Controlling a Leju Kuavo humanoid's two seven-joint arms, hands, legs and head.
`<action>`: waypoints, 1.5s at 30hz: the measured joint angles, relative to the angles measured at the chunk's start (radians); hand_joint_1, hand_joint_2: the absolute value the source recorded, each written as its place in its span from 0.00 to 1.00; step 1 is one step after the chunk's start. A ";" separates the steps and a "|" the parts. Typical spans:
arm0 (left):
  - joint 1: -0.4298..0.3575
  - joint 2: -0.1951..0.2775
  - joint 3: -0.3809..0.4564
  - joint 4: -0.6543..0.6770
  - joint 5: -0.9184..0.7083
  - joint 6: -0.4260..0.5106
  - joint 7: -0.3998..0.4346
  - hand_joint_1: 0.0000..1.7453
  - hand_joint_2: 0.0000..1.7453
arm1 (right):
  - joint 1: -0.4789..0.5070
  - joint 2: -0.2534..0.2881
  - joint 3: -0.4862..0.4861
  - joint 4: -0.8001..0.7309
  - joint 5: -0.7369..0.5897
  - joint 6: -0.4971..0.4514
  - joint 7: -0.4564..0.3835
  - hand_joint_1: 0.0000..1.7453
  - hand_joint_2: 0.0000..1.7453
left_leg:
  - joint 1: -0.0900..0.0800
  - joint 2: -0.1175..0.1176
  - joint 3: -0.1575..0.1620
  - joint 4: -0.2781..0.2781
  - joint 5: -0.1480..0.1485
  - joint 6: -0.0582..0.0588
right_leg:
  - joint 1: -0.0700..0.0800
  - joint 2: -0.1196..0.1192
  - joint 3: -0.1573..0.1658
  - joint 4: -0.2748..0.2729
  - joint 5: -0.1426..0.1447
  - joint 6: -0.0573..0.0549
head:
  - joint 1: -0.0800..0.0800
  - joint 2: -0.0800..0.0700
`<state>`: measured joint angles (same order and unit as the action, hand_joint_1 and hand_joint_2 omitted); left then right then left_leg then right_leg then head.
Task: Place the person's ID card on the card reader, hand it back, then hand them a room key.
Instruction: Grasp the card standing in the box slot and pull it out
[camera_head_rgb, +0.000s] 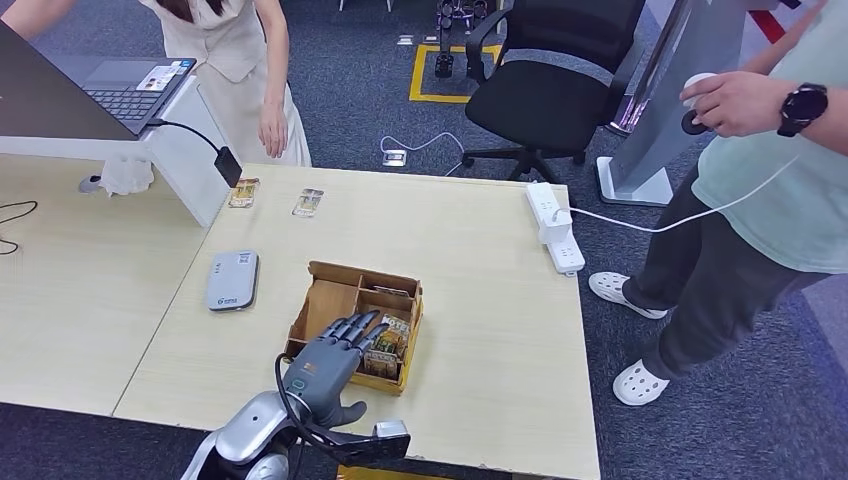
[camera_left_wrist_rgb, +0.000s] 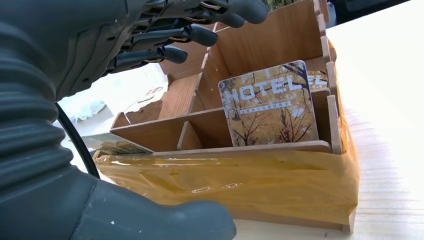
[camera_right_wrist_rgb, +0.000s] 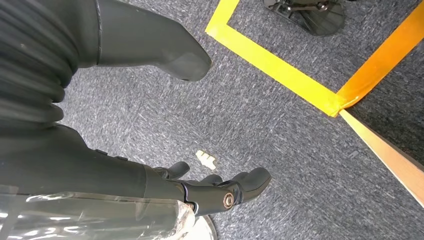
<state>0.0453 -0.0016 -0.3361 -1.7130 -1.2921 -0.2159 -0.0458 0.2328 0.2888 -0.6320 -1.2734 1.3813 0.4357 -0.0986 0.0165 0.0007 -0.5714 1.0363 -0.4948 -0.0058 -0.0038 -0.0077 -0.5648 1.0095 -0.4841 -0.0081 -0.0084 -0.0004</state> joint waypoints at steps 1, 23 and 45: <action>0.000 0.000 0.000 0.001 0.000 0.000 0.000 0.00 1.00 | 0.000 0.000 0.000 0.000 0.000 0.000 0.000 0.00 1.00 | 0.000 0.000 0.000 0.000 0.000 0.000 | 0.000 0.000 0.000 0.000 0.000 0.000 | 0.000 0.000; -0.001 -0.008 0.000 0.016 0.000 0.002 0.000 0.00 1.00 | 0.000 0.000 0.000 0.000 -0.002 0.004 0.000 0.00 1.00 | 0.000 0.000 0.000 0.000 0.000 0.000 | 0.000 0.000 0.000 0.000 0.000 0.000 | 0.000 0.000; -0.007 -0.008 0.000 0.024 0.002 0.004 -0.002 1.00 1.00 | 0.000 0.000 0.001 0.000 -0.011 0.004 0.000 0.00 1.00 | 0.000 0.000 0.001 0.000 0.000 0.000 | 0.000 0.000 0.001 0.000 0.000 0.000 | 0.000 0.000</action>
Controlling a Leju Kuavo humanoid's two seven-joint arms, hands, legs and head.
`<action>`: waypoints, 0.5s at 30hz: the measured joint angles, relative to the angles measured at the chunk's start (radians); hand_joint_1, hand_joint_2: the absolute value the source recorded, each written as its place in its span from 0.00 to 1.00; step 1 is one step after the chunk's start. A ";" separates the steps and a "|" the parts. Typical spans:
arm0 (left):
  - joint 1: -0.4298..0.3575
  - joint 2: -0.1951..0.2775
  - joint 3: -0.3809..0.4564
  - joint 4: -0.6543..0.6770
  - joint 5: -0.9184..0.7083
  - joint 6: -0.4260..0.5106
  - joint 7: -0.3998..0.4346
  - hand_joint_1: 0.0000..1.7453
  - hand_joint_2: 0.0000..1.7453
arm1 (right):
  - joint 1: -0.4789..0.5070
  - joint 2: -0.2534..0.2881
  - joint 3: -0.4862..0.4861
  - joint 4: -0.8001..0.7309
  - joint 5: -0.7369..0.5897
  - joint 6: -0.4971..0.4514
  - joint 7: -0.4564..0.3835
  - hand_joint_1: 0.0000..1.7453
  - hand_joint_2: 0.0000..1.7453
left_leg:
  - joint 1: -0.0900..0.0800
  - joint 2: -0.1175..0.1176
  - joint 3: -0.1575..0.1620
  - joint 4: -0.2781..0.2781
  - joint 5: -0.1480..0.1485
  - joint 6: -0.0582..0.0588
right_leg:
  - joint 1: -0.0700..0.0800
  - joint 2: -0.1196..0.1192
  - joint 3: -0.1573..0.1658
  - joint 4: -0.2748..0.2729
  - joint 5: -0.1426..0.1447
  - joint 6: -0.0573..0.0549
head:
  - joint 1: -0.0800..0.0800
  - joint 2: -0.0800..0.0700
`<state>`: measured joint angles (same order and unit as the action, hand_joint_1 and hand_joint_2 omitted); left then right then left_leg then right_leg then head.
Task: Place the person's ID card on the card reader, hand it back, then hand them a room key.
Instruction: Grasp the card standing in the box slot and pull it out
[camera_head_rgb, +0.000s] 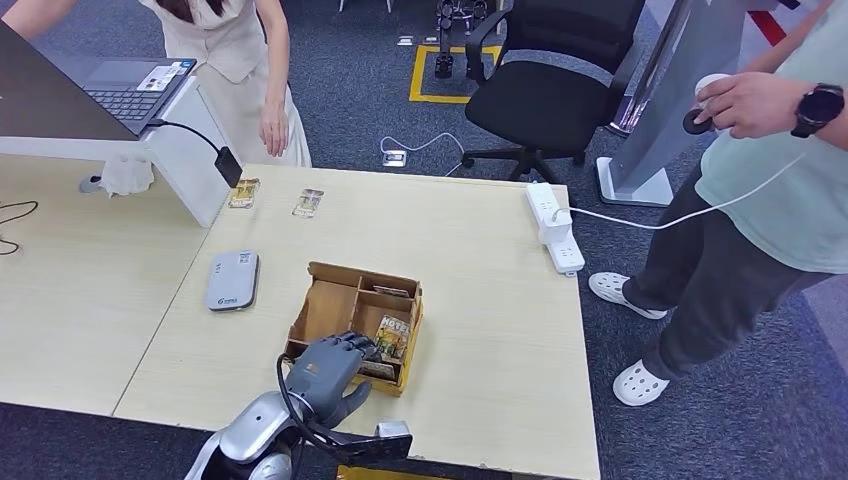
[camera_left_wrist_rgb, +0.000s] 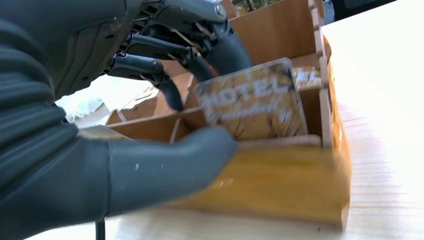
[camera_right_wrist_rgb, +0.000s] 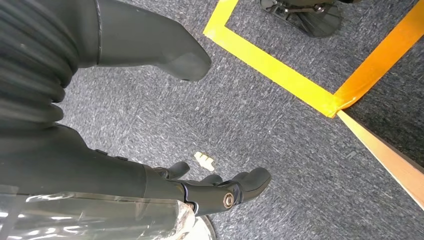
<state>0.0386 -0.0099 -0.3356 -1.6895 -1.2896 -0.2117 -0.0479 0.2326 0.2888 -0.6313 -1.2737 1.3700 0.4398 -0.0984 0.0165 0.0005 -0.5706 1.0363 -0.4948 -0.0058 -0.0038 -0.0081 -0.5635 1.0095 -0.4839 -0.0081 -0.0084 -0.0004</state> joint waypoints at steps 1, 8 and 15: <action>-0.001 0.000 0.000 0.001 0.001 0.000 0.000 1.00 1.00 | 0.000 0.000 0.000 0.000 -0.001 0.000 0.000 0.00 1.00 | 0.000 0.000 0.000 0.000 0.000 0.000 | 0.000 0.000 0.000 0.000 0.000 0.000 | 0.000 0.000; -0.005 0.000 0.000 0.003 0.003 0.000 -0.002 1.00 1.00 | 0.000 0.000 0.000 0.000 -0.005 0.000 0.000 0.00 1.00 | 0.000 0.000 0.000 0.000 0.000 0.000 | 0.000 0.000 0.000 0.000 0.000 0.000 | 0.000 0.000; -0.006 0.000 0.000 0.003 0.003 0.000 -0.002 1.00 1.00 | 0.000 0.000 0.000 0.000 -0.006 0.000 0.001 0.00 1.00 | 0.000 0.000 0.000 0.000 0.000 0.000 | 0.000 0.000 0.000 0.000 0.000 0.000 | 0.000 0.000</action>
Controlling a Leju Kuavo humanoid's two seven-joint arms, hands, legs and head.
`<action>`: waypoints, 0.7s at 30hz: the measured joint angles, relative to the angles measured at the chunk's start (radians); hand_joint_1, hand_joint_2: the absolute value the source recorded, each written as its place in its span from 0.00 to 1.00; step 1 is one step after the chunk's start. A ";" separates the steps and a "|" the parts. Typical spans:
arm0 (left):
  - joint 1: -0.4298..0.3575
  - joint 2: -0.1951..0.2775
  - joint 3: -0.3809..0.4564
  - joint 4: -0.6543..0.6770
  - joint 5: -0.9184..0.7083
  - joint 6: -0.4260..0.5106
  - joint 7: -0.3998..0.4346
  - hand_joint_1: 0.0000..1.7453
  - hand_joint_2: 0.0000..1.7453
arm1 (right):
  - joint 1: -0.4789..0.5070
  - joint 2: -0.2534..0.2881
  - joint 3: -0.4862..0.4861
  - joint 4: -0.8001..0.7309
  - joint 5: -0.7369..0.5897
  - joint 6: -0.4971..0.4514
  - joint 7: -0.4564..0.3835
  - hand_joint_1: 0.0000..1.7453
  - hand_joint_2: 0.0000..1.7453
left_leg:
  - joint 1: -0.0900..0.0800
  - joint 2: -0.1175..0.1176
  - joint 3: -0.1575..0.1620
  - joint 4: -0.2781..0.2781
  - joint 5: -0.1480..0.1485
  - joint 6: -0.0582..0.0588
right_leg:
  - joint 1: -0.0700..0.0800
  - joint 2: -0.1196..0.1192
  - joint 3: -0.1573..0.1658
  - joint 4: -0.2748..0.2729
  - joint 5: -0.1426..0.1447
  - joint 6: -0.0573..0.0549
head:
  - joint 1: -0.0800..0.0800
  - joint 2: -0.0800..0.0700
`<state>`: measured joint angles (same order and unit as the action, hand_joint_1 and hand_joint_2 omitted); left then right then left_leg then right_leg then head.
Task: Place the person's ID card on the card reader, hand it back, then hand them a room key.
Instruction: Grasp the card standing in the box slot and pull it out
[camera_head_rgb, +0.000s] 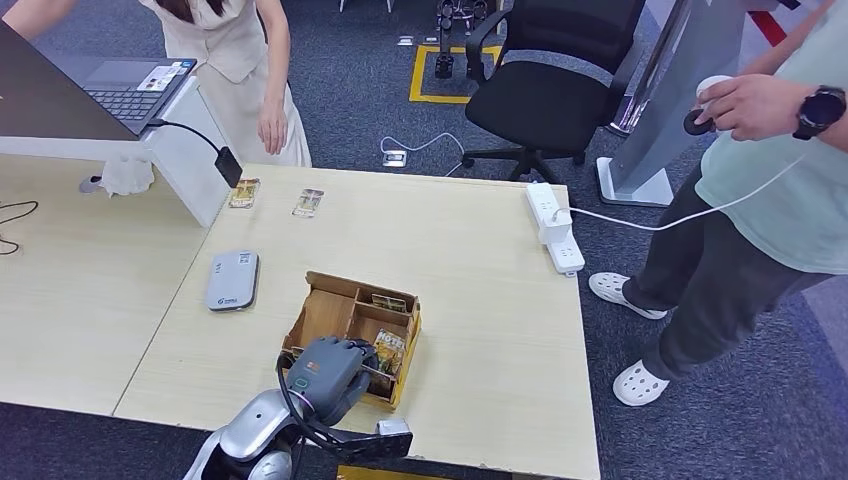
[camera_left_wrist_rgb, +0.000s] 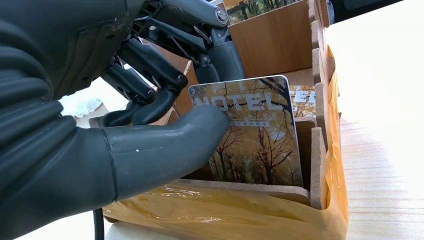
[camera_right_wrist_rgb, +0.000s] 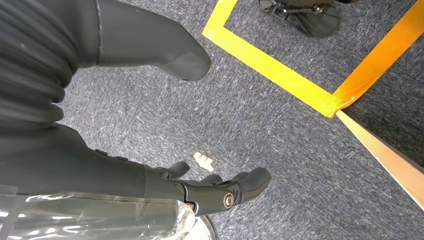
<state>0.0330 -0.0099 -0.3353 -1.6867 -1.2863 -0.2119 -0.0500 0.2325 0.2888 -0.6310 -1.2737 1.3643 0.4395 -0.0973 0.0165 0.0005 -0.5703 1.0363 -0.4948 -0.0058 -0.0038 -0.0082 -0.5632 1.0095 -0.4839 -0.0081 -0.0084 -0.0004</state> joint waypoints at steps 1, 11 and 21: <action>0.000 0.000 0.000 0.000 0.000 0.000 0.000 1.00 1.00 | 0.000 0.000 0.000 0.000 0.000 0.000 0.000 0.00 1.00 | 0.000 0.000 0.000 0.000 0.000 0.000 | 0.000 0.000 0.000 0.000 0.000 0.000 | 0.000 0.000; 0.000 0.000 0.003 0.000 0.006 -0.001 -0.001 1.00 1.00 | 0.000 0.000 0.000 0.000 -0.007 -0.006 0.000 0.00 1.00 | 0.000 0.000 0.000 0.000 0.000 0.000 | 0.000 0.000 0.000 0.000 0.000 0.000 | 0.000 0.000; 0.000 0.000 0.004 0.000 0.016 -0.002 -0.004 1.00 1.00 | 0.000 0.000 0.000 0.000 -0.007 -0.006 0.000 0.00 1.00 | 0.000 0.000 0.000 0.000 0.000 0.000 | 0.000 0.000 0.000 0.000 0.000 0.000 | 0.000 0.000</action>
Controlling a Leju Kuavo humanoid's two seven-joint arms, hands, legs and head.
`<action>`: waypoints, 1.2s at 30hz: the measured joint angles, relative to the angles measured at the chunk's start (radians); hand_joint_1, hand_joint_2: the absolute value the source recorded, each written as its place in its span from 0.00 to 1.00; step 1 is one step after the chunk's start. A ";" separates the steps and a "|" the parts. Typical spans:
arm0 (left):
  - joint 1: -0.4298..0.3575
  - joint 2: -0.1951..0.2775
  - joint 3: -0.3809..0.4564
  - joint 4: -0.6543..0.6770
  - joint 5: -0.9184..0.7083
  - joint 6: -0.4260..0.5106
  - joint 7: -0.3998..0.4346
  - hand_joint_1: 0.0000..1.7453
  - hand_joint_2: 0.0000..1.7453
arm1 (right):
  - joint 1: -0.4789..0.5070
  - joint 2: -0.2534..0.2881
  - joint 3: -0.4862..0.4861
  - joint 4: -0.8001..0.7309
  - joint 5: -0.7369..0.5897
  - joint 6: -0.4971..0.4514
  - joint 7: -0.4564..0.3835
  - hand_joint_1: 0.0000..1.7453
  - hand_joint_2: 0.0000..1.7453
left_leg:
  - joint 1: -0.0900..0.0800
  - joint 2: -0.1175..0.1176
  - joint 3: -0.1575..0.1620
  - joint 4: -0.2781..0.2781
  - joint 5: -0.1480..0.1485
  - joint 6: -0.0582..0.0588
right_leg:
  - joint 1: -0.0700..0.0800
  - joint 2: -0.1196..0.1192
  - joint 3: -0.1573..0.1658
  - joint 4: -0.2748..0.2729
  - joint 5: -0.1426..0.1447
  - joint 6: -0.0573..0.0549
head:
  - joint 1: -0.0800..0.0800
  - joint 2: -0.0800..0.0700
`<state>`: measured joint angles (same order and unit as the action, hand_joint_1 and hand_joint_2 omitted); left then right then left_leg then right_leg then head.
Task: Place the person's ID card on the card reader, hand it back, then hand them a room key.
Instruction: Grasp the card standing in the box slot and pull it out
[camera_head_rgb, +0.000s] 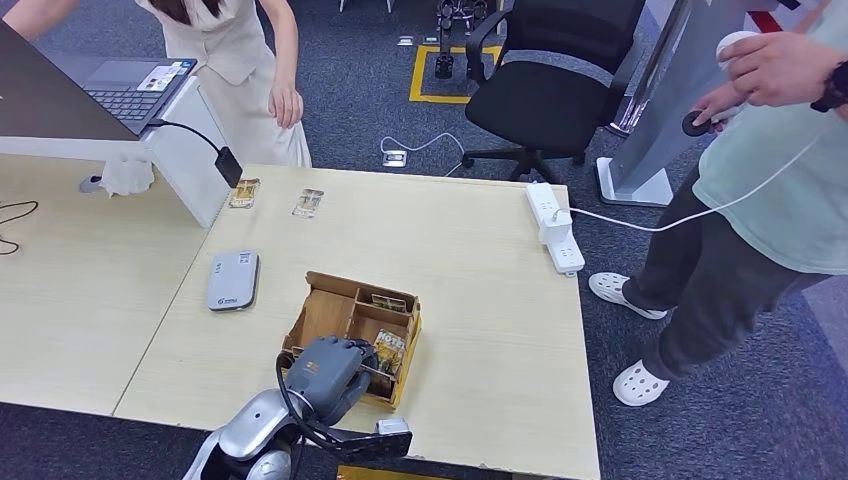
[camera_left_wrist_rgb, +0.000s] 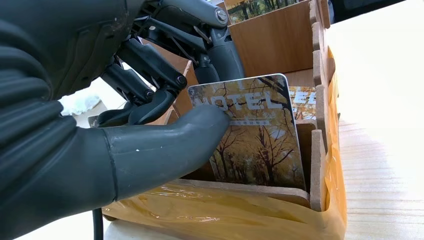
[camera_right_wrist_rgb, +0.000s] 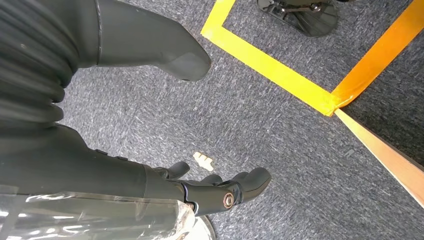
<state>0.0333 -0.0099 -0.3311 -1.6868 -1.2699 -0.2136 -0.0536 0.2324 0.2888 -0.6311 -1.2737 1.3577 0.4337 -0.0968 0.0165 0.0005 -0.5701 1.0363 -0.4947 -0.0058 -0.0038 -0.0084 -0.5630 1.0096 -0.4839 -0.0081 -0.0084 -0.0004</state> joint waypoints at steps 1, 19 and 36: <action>0.000 0.000 0.000 0.000 0.001 0.000 0.000 1.00 1.00 | 0.000 0.000 0.000 0.000 0.000 0.000 0.000 0.00 1.00 | 0.000 0.000 0.000 0.000 0.000 0.000 | 0.000 0.000 0.000 0.000 0.000 0.000 | 0.000 0.000; 0.001 0.001 0.001 -0.064 0.040 0.006 -0.027 1.00 1.00 | 0.000 0.000 0.000 0.000 -0.006 0.000 0.007 0.00 1.00 | 0.000 0.000 0.000 0.000 0.000 0.000 | 0.000 0.000 0.000 0.000 0.000 0.000 | 0.000 0.000; 0.001 0.011 0.001 -0.116 0.055 0.012 -0.028 1.00 1.00 | 0.000 0.000 0.000 0.000 -0.010 0.000 0.008 0.00 1.00 | 0.000 0.000 0.000 0.000 0.001 0.001 | 0.000 0.000 0.000 0.000 0.001 0.000 | 0.000 0.000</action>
<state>0.0347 0.0009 -0.3304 -1.8025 -1.2154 -0.2018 -0.0820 0.2329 0.2888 -0.6313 -1.2737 1.3478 0.4334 -0.0893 0.0163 0.0006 -0.5698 1.0365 -0.4935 -0.0052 -0.0039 -0.0083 -0.5630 1.0095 -0.4829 -0.0079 -0.0084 -0.0004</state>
